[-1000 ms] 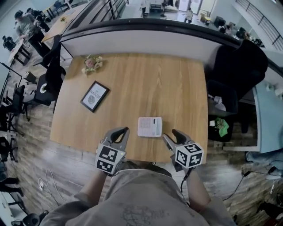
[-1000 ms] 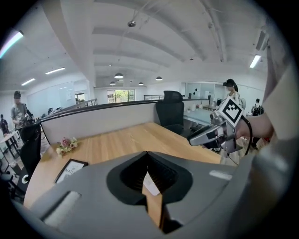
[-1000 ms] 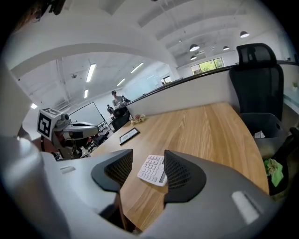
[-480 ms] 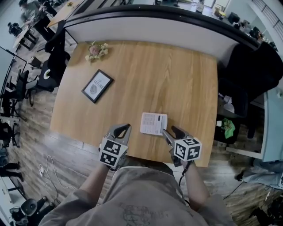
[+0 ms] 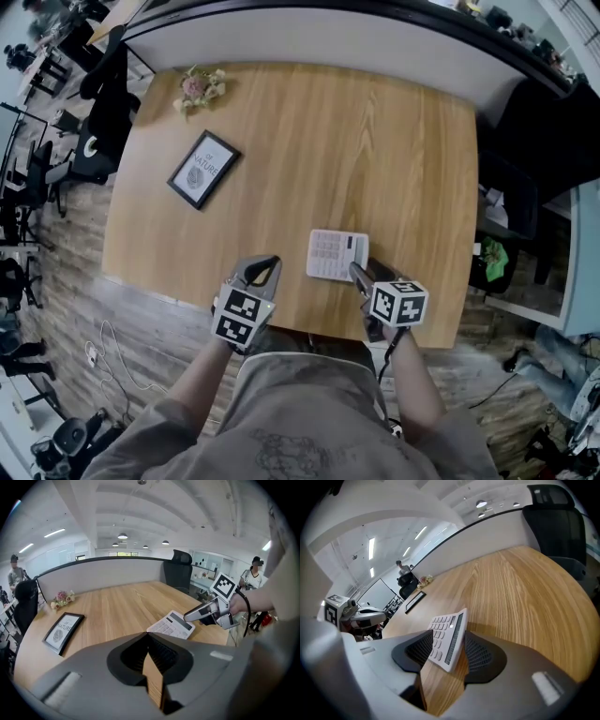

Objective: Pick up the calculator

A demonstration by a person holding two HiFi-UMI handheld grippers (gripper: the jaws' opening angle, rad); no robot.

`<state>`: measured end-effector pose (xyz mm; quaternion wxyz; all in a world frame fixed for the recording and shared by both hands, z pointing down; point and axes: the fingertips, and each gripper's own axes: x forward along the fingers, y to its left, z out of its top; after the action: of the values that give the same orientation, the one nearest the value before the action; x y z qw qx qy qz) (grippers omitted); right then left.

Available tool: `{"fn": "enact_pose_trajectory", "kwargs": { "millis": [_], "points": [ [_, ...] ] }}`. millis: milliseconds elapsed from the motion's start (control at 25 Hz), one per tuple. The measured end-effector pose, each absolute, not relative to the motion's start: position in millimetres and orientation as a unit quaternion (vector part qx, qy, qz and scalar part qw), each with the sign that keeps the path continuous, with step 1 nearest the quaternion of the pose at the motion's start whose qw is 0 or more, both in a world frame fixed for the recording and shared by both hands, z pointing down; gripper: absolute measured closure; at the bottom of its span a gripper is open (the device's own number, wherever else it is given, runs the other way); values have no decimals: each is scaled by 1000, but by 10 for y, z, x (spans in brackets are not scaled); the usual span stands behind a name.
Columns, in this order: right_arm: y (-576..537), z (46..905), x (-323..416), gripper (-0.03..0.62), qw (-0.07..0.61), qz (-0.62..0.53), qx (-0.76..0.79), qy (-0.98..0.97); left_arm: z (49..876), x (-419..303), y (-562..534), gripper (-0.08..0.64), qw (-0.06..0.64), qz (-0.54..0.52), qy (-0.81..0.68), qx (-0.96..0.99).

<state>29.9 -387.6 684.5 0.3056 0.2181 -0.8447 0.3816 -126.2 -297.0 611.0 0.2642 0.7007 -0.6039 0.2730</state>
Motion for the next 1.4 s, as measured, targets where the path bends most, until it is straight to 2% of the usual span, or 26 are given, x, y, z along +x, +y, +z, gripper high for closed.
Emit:
{"fn": "enact_pose_trajectory", "kwargs": {
  "millis": [240, 520, 800, 1000, 1400],
  "points": [
    [-3981, 7090, 251, 381, 293, 417, 246, -824, 6289, -1289, -3001, 558, 266, 272, -589, 713],
    [-3979, 7209, 223, 502, 228, 525, 247, -782, 6438, -1341, -2944, 558, 280, 267, -579, 717],
    [-3983, 7096, 190, 522, 224, 529, 241, -782, 6411, -1421, -2969, 558, 276, 269, -581, 717],
    [-3927, 6761, 119, 525, 218, 507, 245, -797, 6212, -1474, -2994, 558, 262, 260, -588, 720],
    [-4086, 5410, 34, 525, 120, 466, 241, -843, 5379, -1599, -3004, 558, 205, 227, -621, 722]
  ]
}}
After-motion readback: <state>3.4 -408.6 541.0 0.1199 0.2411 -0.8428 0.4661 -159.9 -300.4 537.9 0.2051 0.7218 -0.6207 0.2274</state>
